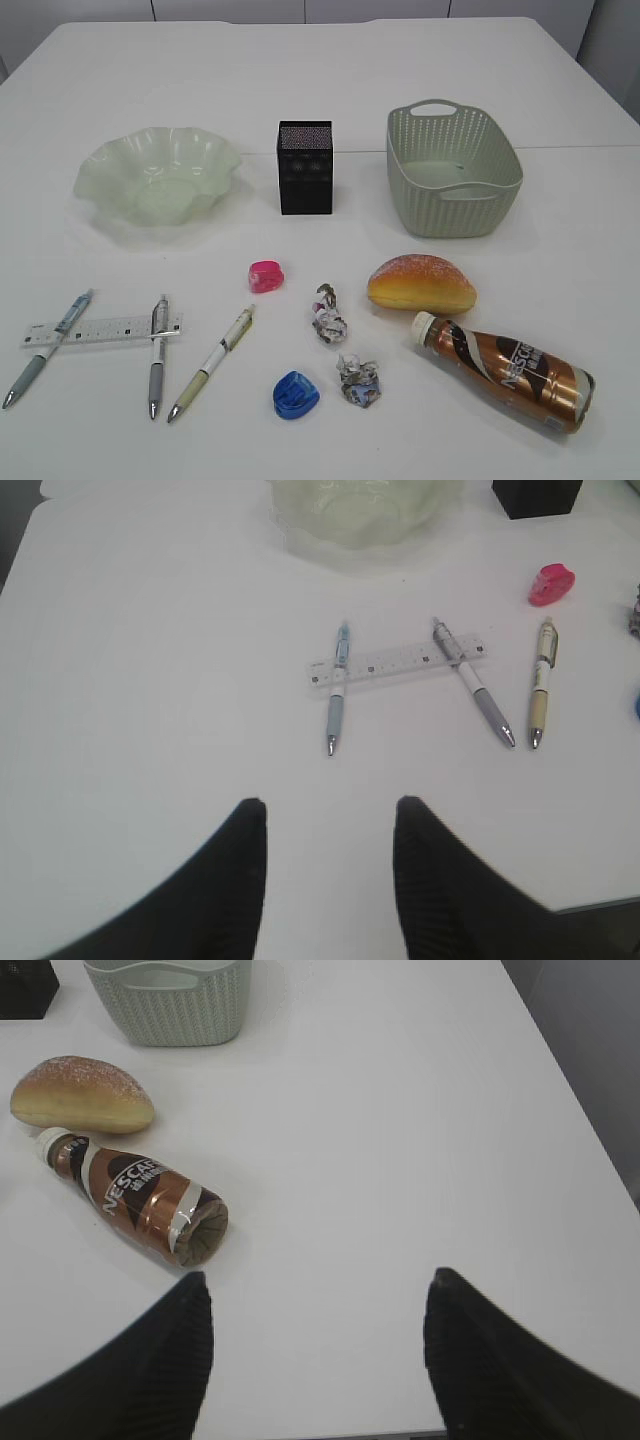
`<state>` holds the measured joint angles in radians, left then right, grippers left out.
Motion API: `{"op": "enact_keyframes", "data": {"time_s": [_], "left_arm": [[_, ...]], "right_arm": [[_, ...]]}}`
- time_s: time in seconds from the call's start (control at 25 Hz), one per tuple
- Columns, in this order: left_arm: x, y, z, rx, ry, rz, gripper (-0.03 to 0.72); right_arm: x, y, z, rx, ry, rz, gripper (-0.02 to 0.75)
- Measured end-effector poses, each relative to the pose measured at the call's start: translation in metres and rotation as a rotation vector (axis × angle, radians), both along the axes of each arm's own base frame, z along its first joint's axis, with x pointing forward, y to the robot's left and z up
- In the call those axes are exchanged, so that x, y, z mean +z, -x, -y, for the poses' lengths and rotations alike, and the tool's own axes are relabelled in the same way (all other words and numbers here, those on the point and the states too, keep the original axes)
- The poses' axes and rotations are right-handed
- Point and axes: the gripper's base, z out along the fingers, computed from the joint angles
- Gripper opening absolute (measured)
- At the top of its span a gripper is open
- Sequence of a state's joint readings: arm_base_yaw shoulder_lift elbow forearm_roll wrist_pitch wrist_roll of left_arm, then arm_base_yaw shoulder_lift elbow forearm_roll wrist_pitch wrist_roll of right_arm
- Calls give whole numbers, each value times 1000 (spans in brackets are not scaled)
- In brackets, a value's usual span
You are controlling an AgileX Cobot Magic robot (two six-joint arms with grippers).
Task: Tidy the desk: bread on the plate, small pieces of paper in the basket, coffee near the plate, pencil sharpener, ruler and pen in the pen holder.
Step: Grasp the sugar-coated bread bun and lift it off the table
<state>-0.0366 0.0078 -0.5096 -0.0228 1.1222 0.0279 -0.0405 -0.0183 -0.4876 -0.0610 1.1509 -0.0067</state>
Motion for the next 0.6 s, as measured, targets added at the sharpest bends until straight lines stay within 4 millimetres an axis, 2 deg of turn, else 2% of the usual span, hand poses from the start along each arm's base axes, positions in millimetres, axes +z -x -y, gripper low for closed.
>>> {"op": "enact_keyframes", "data": {"time_s": [0.6], "left_arm": [[0,0,0,0,0,0,307]], "right_arm": [[0,0,0,0,0,0,518]]}}
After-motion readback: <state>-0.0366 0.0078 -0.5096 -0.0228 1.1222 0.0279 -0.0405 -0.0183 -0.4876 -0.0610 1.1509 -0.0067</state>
